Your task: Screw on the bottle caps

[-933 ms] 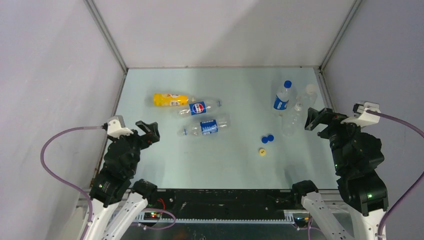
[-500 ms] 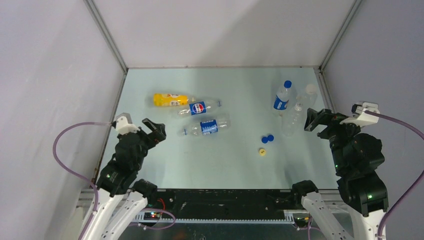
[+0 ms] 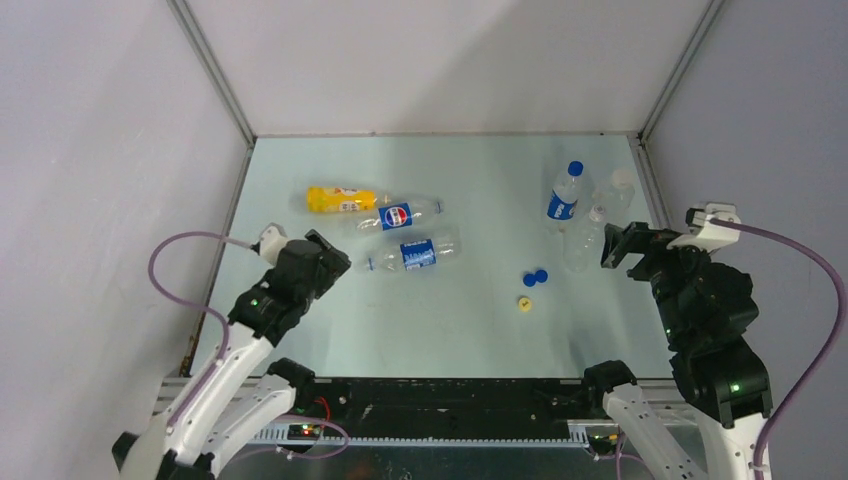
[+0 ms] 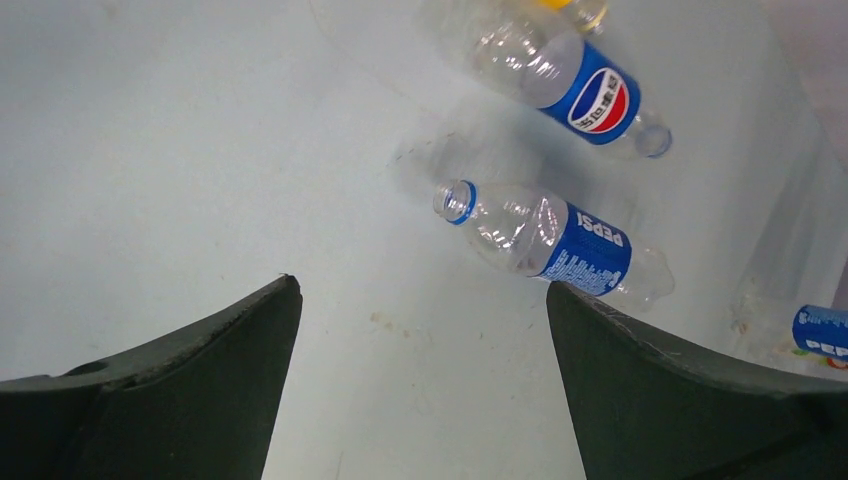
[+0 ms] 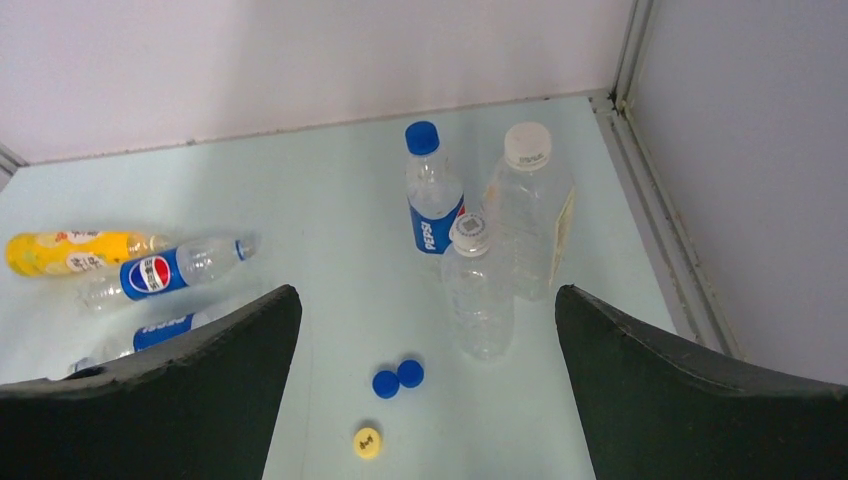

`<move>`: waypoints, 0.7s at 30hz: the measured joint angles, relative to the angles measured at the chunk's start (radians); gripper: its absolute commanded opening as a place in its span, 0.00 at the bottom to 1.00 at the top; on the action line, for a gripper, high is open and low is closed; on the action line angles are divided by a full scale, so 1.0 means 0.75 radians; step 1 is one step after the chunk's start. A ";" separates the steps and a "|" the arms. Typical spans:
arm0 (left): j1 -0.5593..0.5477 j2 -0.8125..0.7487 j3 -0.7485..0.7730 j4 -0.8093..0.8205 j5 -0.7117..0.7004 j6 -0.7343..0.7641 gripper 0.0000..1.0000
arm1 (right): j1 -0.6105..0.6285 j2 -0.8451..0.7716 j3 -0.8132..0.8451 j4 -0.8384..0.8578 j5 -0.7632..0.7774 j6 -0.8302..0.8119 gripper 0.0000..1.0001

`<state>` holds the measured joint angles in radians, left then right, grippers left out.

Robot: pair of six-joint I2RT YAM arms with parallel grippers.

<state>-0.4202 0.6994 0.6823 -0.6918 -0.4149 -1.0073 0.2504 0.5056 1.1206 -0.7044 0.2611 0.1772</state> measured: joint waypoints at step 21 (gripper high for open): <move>-0.347 0.796 0.080 0.369 -0.162 -0.872 0.98 | 0.075 -0.049 -0.094 -0.013 0.007 -0.084 1.00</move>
<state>-0.6807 1.2964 0.7422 -0.4152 -0.5362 -1.6611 0.3065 0.4686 1.0500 -0.7139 0.2661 0.1139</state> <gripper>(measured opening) 0.985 0.997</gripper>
